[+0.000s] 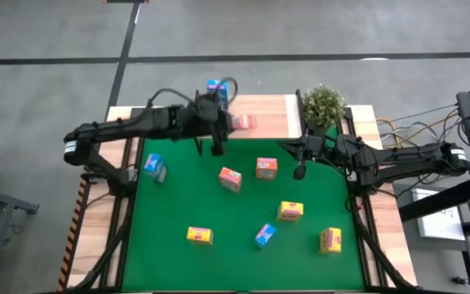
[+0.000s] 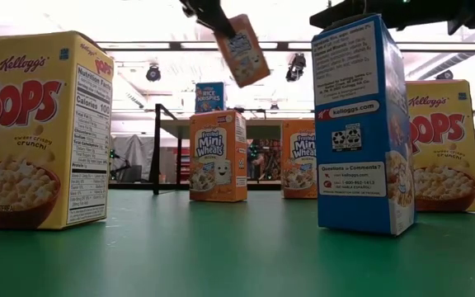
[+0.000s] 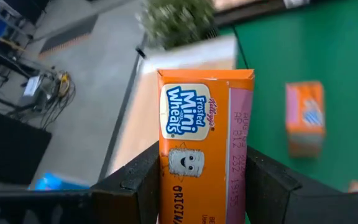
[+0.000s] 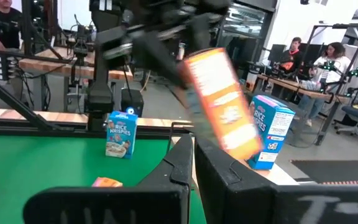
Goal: Stack cereal on shelf
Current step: Put the bottom orange cereal box on the shelf
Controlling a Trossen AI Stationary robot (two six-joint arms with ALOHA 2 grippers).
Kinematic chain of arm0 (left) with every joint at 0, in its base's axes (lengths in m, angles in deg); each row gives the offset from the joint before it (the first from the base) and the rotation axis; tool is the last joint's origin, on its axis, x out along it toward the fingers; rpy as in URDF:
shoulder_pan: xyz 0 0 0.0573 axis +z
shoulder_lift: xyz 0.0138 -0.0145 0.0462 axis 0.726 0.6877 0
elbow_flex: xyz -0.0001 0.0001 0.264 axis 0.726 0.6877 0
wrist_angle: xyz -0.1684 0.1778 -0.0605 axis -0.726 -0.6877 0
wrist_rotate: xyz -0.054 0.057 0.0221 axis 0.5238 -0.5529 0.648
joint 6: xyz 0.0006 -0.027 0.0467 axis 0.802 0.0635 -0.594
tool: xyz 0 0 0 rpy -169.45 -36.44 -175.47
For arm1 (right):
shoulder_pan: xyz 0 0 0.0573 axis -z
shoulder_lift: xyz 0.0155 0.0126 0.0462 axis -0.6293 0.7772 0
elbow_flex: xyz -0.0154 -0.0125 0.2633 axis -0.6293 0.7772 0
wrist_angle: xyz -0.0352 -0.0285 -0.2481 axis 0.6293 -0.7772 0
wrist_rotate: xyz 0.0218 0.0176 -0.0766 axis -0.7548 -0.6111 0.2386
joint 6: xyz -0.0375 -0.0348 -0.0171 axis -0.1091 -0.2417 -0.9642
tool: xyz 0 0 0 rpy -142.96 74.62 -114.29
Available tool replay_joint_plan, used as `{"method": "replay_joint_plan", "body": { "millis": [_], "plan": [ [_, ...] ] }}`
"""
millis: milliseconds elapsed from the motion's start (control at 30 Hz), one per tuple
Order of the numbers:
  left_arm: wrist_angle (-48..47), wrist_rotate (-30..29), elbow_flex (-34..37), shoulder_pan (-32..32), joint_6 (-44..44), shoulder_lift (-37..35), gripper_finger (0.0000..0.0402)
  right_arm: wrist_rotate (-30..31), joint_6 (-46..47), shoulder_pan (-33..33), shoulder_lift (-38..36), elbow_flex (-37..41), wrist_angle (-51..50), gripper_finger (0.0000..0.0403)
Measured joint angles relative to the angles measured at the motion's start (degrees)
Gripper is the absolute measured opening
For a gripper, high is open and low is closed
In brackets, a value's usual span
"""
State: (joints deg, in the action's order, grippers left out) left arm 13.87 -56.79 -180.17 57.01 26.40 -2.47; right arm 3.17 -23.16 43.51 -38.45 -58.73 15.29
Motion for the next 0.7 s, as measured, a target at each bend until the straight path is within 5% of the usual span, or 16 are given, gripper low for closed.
{"method": "replay_joint_plan", "body": {
  "millis": [267, 700],
  "plan": [
    [8.66, 7.00, 0.00, 10.26, 2.90, 3.25, 0.0162, 0.04, -2.16, 0.00, -0.33, -0.35, 0.00, 0.0009],
    [9.46, 7.21, -0.02, 11.60, 5.10, 9.48, 0.0162, 0.52, -4.49, 0.00, -1.98, -0.42, 0.42, 0.0009]
  ]
}}
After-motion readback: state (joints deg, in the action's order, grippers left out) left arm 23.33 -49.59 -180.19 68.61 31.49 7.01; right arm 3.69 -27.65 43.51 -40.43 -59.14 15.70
